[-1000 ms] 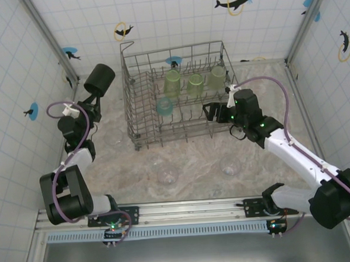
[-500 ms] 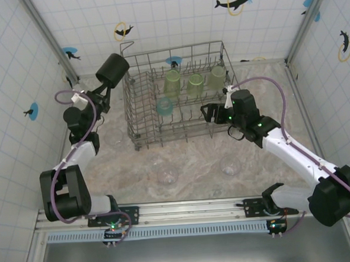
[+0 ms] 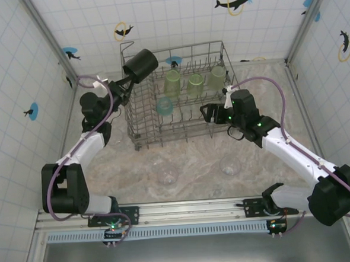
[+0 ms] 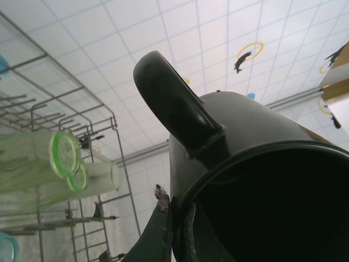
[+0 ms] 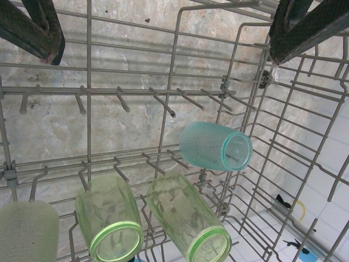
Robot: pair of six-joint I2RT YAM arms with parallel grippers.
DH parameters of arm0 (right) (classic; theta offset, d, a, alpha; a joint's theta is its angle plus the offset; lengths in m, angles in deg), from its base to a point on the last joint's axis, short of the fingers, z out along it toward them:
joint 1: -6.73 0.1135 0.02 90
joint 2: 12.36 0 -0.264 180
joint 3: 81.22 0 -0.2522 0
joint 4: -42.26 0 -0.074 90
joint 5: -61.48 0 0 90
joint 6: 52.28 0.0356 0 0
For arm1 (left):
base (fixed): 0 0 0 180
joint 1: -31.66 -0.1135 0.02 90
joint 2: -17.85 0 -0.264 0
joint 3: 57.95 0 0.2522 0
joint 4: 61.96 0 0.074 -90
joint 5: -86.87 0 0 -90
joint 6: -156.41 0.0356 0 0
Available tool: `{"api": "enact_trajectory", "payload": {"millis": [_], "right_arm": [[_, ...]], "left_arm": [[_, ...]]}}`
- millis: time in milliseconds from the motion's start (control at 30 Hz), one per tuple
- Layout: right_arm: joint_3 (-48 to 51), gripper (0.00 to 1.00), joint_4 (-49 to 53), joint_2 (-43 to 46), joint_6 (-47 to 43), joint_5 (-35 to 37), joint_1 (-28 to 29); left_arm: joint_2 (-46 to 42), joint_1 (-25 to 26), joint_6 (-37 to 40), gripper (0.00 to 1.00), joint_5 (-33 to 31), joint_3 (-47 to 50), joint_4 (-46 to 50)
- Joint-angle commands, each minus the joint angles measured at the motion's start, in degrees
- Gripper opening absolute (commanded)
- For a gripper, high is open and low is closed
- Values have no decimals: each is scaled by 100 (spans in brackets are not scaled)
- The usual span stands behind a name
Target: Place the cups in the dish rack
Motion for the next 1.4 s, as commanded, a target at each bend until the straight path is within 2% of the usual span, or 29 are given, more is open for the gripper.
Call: {"api": "enact_trajectory", "payload": {"millis": [0, 267, 667, 967, 1100, 1133, 1367], "right_arm": [[-196, 100, -115, 130, -46, 9, -12], [14, 100, -668, 471, 93, -356, -316], [26, 100, -1980, 268, 1150, -2117, -1011], [60, 100, -3661, -323, 2285, -3293, -1243], [-49, 100, -3816, -544, 2604, -3334, -1315], [-71, 100, -3826, -587, 2695, -3316, -1332], [-226, 100, -3986, -848, 3483, -3236, -1349]], "left_arm": [[89, 216, 150, 0, -50, -392, -411], [450, 724, 132, 0, 1, -737, -348], [791, 1217, -104, 0, 152, -1049, -198], [1033, 1597, -269, 0, 226, -1134, -157], [1192, 1695, -304, 0, 275, -1156, -320], [1219, 1895, -278, 0, 282, -1175, -302], [1491, 2054, -222, 0, 372, -1351, -279]]}}
